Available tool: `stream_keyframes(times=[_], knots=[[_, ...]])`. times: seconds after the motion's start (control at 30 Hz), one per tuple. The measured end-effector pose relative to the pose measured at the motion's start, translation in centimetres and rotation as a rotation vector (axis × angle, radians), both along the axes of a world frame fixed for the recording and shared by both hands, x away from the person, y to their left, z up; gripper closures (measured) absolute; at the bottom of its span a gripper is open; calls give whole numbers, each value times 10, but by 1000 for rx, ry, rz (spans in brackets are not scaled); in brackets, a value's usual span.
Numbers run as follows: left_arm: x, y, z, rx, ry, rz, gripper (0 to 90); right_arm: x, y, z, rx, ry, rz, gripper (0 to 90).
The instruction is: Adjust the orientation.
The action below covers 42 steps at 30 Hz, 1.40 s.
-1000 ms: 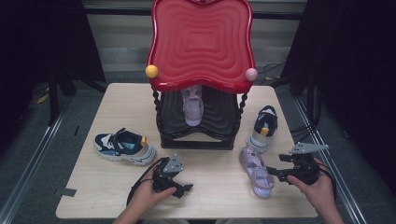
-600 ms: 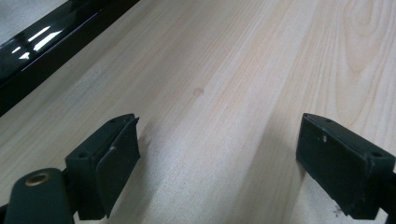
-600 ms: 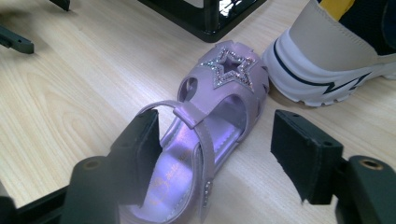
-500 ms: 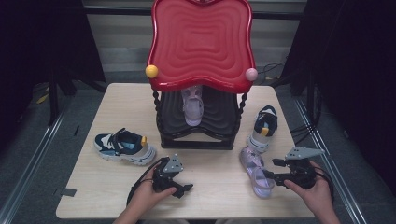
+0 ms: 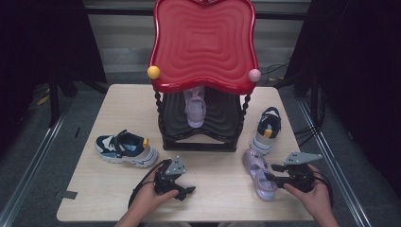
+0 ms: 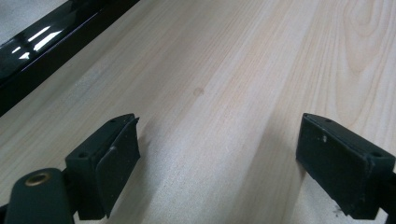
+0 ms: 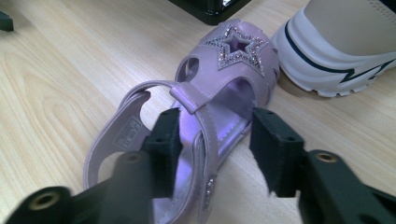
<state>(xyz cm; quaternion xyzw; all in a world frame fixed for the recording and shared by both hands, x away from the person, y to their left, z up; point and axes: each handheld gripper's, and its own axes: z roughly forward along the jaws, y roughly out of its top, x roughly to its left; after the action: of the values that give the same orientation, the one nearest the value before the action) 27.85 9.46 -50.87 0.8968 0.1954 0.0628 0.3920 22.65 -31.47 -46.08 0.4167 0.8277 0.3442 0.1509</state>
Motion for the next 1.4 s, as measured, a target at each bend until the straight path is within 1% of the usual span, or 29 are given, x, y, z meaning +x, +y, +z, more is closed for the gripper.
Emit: stream_keyframes(times=[0.1,0.2,0.37,0.5,0.63,0.7,0.73,0.8,0.87,0.93,1.0,1.13,1.23,1.33,1.4], knots=[[0,0,0,1,0,-1,126,0,1,-3,-7,-7,3,574],[0,0,0,0,0,-1,126,0,2,-5,-8,-26,-5,593],[0,0,0,1,0,-1,126,-1,2,-8,-8,-29,-10,624],[0,0,0,1,0,-1,126,-1,1,-8,6,-29,-18,679],[0,0,0,1,0,-1,126,-2,-2,-6,1,-39,-23,756],[0,0,0,1,0,-1,126,-2,-3,-6,-11,-51,-23,788],[0,0,0,1,0,0,126,-2,-4,-5,-10,-50,-27,791],[0,0,0,0,0,0,126,-2,-5,-6,-5,-51,-17,801],[0,0,0,1,0,-1,126,-2,-4,-5,-17,-63,-5,821],[0,0,0,1,0,-1,126,-2,-4,-5,-18,-72,5,832],[0,0,0,1,-1,-1,126,-2,-3,-5,-40,-86,13,836],[0,0,0,1,-1,-1,126,-4,-5,-7,-37,-89,-18,818],[0,0,0,1,0,-1,126,-5,-6,-8,-36,-97,-38,751],[0,0,0,1,-1,-1,126,-4,-10,-9,-19,-97,-73,741],[0,0,0,1,-1,-1,126,-4,-12,-11,10,-92,-85,728]])
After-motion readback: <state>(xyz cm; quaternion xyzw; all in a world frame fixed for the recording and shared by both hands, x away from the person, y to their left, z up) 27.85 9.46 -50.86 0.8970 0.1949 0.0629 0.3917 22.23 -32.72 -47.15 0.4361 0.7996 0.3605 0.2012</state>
